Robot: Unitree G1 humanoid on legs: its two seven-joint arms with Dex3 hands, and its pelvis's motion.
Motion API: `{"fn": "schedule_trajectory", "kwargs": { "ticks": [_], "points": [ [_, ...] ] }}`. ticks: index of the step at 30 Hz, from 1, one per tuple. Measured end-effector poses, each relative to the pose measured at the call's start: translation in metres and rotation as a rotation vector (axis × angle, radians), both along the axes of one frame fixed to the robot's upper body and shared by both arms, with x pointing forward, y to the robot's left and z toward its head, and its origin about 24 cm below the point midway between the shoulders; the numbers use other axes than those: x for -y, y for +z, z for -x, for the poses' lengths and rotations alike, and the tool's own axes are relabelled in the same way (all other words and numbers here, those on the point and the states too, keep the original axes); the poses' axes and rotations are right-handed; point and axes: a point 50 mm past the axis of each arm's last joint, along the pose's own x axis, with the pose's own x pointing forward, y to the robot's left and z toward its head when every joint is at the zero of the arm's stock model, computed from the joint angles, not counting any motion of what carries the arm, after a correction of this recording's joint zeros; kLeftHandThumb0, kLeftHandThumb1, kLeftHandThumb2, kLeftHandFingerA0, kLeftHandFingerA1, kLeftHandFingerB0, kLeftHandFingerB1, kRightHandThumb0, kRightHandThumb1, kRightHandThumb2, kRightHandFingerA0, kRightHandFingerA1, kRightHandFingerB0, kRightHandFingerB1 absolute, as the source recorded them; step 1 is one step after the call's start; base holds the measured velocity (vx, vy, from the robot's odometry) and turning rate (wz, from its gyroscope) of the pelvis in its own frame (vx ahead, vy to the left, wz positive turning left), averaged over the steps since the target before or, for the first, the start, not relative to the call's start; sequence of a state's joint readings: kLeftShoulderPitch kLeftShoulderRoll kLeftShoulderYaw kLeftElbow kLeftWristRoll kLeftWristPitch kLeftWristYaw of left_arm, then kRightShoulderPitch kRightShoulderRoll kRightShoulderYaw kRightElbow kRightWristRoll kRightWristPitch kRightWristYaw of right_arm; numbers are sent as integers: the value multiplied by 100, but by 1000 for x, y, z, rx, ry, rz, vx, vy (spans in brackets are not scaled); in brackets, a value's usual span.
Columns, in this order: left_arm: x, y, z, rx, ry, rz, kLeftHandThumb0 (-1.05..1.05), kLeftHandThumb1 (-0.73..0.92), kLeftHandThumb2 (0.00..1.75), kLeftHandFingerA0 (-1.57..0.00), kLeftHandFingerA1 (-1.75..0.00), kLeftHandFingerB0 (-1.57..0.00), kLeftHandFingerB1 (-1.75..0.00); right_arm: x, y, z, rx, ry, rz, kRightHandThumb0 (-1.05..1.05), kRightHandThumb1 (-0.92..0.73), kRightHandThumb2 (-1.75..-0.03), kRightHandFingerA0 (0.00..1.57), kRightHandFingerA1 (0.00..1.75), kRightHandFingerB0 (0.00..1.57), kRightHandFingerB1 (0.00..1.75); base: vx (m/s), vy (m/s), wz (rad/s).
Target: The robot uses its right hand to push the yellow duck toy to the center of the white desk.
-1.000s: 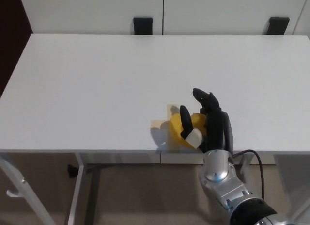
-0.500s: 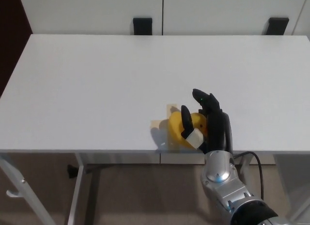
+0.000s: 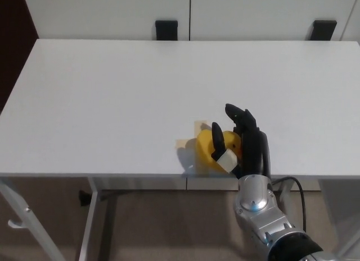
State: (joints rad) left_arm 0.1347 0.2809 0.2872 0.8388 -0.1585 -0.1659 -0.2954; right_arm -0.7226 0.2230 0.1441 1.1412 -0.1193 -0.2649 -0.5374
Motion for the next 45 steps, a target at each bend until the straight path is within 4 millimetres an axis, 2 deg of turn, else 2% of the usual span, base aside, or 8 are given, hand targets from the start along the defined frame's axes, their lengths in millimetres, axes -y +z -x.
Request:
{"fn": "schedule_trajectory", "kwargs": {
  "ticks": [5, 22, 23, 27, 28, 29, 43, 45],
  "points": [
    [1, 0, -1, 0, -3, 1, -2, 35, 124, -87, -81, -94, -85, 0, -1, 0, -6, -1, -2, -72, -90, -68, 22, 42, 25, 31, 0, 0, 0],
    [4, -1, -4, -1, -24, 3, -1, 38, 124, -87, -80, -93, -86, -2, -2, 0, -21, 31, -2, -78, -92, -71, 11, 43, 19, 33, 0, 0, 0],
    [4, -1, -5, -1, -25, 3, 8, 43, 119, -92, -83, -92, -87, -2, -2, 0, -22, 32, -2, -78, -92, -69, 20, 49, 23, 37, 0, 0, 0],
    [7, -1, -7, 1, -33, 7, 4, 42, 119, -91, -80, -92, -83, -2, -2, 0, -24, 37, -3, -78, -92, -69, 20, 51, 22, 38, 0, 0, 0],
    [8, -1, -8, 2, -36, 8, 4, 42, 119, -91, -80, -92, -83, -2, -2, 0, -25, 38, -3, -78, -92, -69, 20, 51, 22, 38, 0, 0, 0],
    [8, -1, -8, 2, -36, 8, 4, 50, 105, -91, -73, -91, -76, -2, -2, 0, -25, 38, -3, -79, -92, -68, 19, 50, 22, 37, 0, 0, 0],
    [13, -6, -8, -23, -51, 11, 7, 45, 111, -87, -74, -93, -77, -6, -3, 1, -35, 80, 6, -79, -92, -72, 12, 42, 21, 33, 0, 0, 0],
    [13, -8, -7, -34, -54, 8, 6, 46, 112, -89, -75, -92, -76, -7, -2, 0, -40, 95, 1, -80, -92, -73, 20, 40, 18, 31, 0, 0, 0]
  ]
}}
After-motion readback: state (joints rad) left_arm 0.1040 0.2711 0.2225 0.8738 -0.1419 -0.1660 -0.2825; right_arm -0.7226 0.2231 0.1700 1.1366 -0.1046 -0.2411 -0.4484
